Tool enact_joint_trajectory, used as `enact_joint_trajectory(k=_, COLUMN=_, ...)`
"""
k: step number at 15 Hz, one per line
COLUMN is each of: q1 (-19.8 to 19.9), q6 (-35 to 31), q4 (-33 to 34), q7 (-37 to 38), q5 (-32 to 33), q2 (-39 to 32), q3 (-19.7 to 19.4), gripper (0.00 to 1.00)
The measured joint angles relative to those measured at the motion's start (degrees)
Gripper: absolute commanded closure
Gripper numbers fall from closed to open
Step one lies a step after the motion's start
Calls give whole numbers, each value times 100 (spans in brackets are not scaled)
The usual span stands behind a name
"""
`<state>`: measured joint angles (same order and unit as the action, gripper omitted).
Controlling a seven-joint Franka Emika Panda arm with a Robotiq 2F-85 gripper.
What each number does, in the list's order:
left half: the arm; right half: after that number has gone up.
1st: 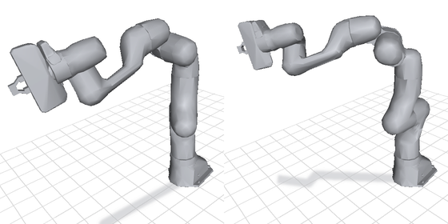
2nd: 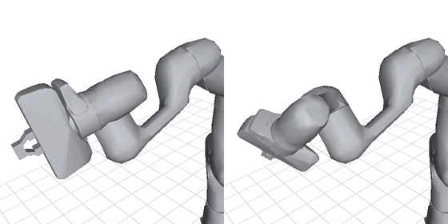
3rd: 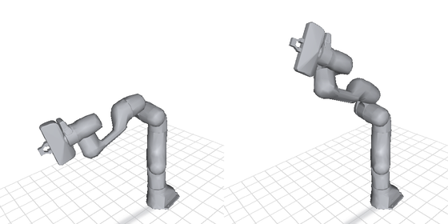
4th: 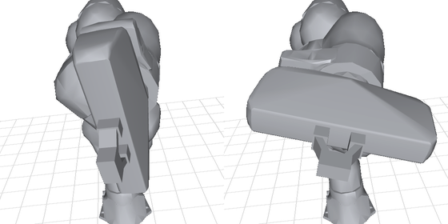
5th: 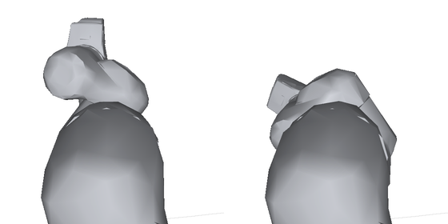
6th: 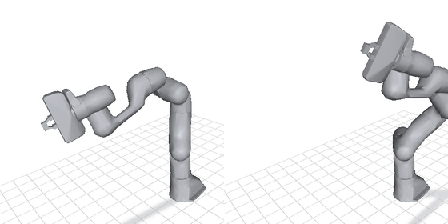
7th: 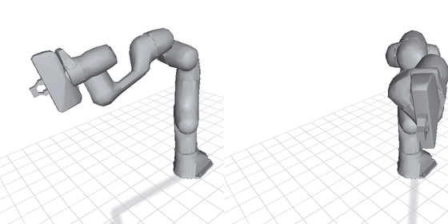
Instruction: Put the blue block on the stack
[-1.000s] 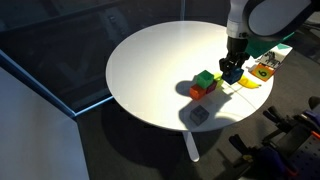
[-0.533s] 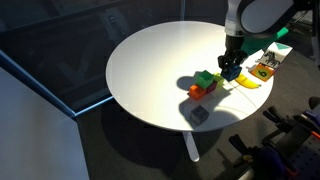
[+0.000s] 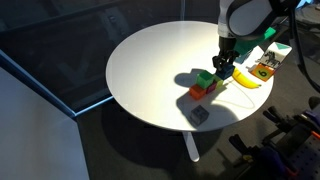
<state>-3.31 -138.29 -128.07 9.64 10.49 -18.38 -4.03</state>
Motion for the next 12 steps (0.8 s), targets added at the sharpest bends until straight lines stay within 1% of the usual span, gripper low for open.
enact_joint_trajectory(k=5, q1=0, q6=-82, q4=244, q7=-158, q5=0, q2=-234, q3=11, gripper=70)
enact_joint_trajectory(k=12, q1=0, q6=-136, q4=352, q7=-163, q5=-50, q2=-361, q3=92, gripper=70)
